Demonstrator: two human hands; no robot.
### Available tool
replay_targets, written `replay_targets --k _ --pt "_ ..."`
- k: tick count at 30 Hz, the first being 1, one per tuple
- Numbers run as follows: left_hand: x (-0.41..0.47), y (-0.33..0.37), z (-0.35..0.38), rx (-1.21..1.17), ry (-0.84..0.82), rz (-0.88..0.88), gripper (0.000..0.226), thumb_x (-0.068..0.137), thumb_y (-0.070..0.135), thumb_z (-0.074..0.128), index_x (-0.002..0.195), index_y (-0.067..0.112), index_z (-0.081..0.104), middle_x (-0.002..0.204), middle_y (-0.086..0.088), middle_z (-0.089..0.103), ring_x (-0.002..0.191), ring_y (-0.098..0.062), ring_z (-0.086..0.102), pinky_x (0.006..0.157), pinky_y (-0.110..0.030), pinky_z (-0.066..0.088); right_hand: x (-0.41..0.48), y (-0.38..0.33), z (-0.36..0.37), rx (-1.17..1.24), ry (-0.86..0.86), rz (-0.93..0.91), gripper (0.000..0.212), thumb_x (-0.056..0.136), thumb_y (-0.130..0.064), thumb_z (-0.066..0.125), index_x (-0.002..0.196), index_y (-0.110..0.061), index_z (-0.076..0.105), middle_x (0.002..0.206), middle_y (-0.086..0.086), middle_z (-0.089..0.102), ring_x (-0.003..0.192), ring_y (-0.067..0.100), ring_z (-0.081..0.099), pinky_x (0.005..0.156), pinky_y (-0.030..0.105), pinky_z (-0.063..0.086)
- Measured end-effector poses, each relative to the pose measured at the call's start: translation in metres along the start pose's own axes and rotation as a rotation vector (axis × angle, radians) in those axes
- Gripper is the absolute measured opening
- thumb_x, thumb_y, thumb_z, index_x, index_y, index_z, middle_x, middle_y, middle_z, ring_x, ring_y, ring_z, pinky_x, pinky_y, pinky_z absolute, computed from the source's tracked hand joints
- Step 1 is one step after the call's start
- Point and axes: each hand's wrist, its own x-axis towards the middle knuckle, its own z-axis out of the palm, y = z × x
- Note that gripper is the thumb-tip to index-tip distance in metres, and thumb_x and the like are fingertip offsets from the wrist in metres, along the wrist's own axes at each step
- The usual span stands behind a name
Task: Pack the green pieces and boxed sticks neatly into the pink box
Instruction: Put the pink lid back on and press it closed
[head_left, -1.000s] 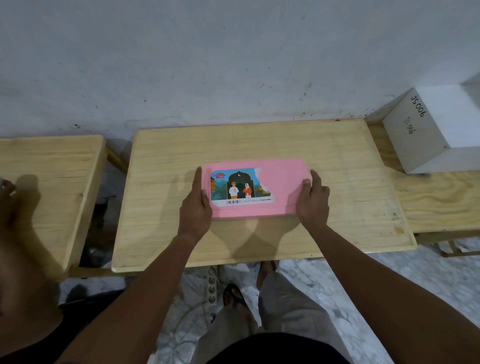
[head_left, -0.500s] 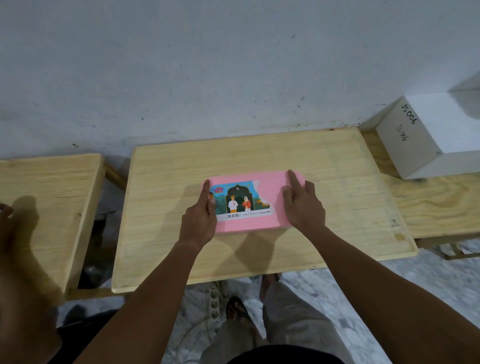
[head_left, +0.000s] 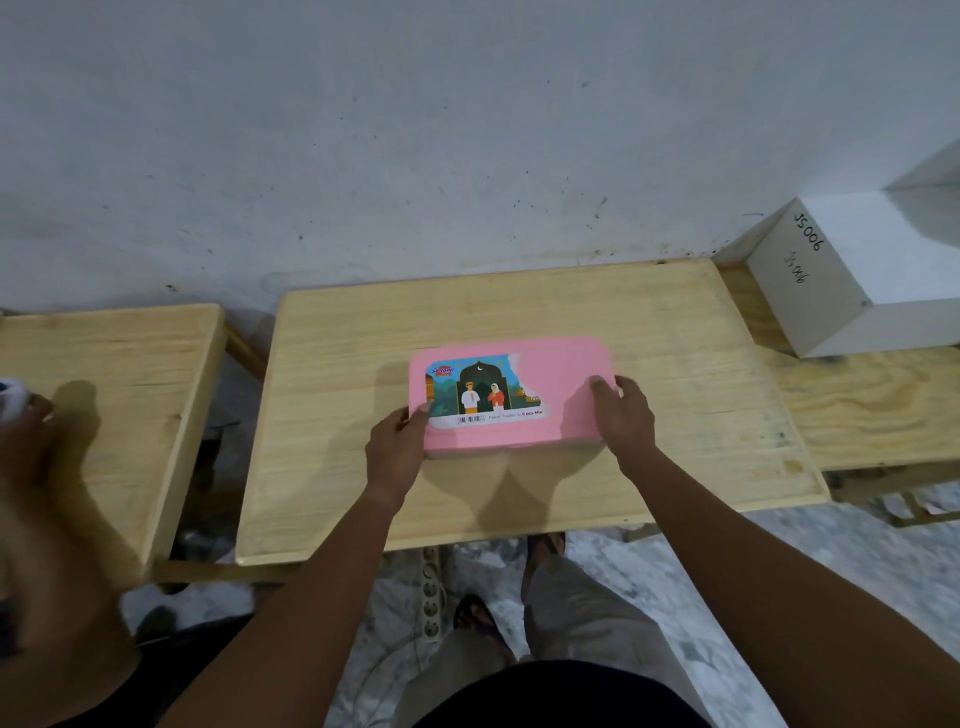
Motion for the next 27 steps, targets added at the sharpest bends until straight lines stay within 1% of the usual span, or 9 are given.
replay_targets --k 2,4,6,9,12,16,20,24,27 --pt "0.001 -0.001 0.000 -0.029 0.003 -0.042 0.016 0.077 0.049 0.063 0.073 0.039 0.075 0.092 0.002 0.074 0.097 -0.028 0.067 0.091 -0.054 0.054 -0.005 0.003 0.000 0.093 -0.042 0.041 0.035 0.094 -0.045 0.050 0.105 -0.015 0.064 0.114 0.012 0.066 0.107 0.036 0.060 0.094 0.047 0.050" --pt "0.001 -0.001 0.001 -0.051 0.019 -0.051 0.017 0.078 0.046 0.064 0.069 0.037 0.075 0.090 0.001 0.074 0.097 -0.030 0.068 0.091 -0.054 0.054 -0.005 0.003 -0.001 0.165 -0.049 0.061 0.024 0.091 -0.043 0.054 0.089 -0.022 0.065 0.103 0.007 0.068 0.099 0.032 0.062 0.092 0.051 0.052" --pt "0.002 0.001 0.002 -0.054 0.032 -0.044 0.018 0.078 0.046 0.064 0.068 0.035 0.075 0.089 -0.001 0.075 0.095 -0.032 0.068 0.089 -0.054 0.054 0.000 0.005 -0.002 0.212 -0.056 0.078 0.024 0.086 -0.043 0.059 0.079 -0.021 0.066 0.096 0.004 0.069 0.097 0.032 0.064 0.092 0.053 0.053" --pt "0.007 0.008 0.007 -0.065 0.054 -0.030 0.023 0.081 0.045 0.064 0.067 0.029 0.074 0.085 -0.002 0.073 0.080 -0.024 0.063 0.086 -0.050 0.054 0.011 0.002 -0.004 0.249 -0.071 0.080 0.024 0.080 -0.043 0.062 0.077 -0.021 0.069 0.095 0.005 0.071 0.100 0.034 0.066 0.093 0.053 0.053" --pt "0.019 0.021 0.017 -0.066 0.055 -0.012 0.026 0.078 0.048 0.064 0.068 0.025 0.071 0.081 0.000 0.070 0.076 -0.020 0.058 0.086 -0.050 0.054 0.027 -0.008 -0.009 0.265 -0.064 0.071 0.024 0.079 -0.043 0.062 0.076 -0.020 0.070 0.096 0.005 0.072 0.100 0.034 0.066 0.092 0.051 0.053" --pt "0.041 0.044 0.035 -0.067 0.060 0.006 0.025 0.078 0.048 0.064 0.068 0.025 0.070 0.080 -0.001 0.069 0.077 -0.020 0.059 0.085 -0.048 0.054 0.056 -0.032 -0.019 0.257 -0.050 0.049 0.026 0.078 -0.045 0.063 0.072 -0.020 0.067 0.090 0.003 0.070 0.091 0.029 0.063 0.092 0.050 0.052" --pt "0.066 0.074 0.056 -0.053 0.069 0.015 0.027 0.080 0.047 0.064 0.067 0.023 0.067 0.078 0.000 0.066 0.077 -0.021 0.057 0.081 -0.044 0.054 0.090 -0.059 -0.027 0.237 -0.067 0.040 0.025 0.084 -0.041 0.062 0.073 -0.020 0.066 0.089 0.002 0.067 0.095 0.031 0.063 0.093 0.050 0.051" --pt "0.091 0.099 0.073 -0.050 0.078 -0.003 0.025 0.086 0.041 0.063 0.067 0.027 0.069 0.082 0.000 0.069 0.080 -0.021 0.061 0.087 -0.049 0.054 0.125 -0.081 -0.028 0.210 -0.096 0.028 0.027 0.082 -0.045 0.061 0.074 -0.020 0.068 0.087 0.002 0.068 0.091 0.028 0.063 0.091 0.049 0.053" --pt "0.109 0.114 0.082 -0.054 0.086 -0.012 0.023 0.088 0.037 0.063 0.069 0.028 0.070 0.082 0.001 0.070 0.082 -0.021 0.063 0.088 -0.049 0.054 0.148 -0.094 -0.024 0.189 -0.115 0.037 0.036 0.077 -0.049 0.061 0.077 -0.014 0.068 0.085 0.005 0.068 0.087 0.030 0.063 0.090 0.050 0.053"
